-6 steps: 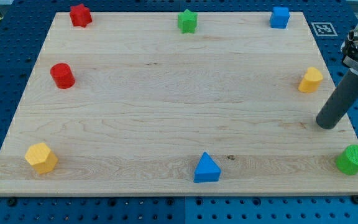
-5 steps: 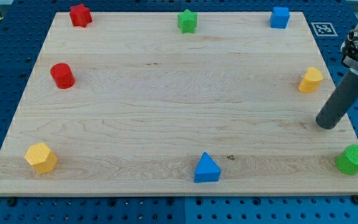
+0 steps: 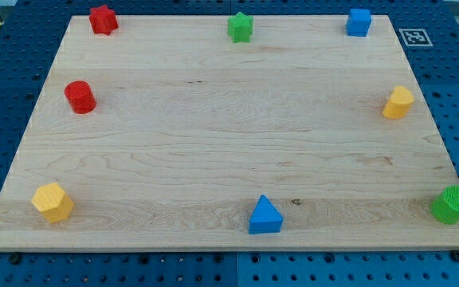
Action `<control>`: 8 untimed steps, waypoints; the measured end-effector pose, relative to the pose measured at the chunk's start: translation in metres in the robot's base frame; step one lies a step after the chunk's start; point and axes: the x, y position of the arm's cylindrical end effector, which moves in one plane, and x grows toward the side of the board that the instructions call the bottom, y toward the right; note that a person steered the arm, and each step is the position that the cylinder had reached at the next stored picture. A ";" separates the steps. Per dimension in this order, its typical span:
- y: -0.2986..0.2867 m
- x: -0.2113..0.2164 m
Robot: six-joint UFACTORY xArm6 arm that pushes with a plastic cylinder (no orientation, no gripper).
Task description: Slide the green circle to the bottom right of the green star
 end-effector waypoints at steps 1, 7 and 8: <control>0.014 0.028; -0.017 0.080; -0.018 0.080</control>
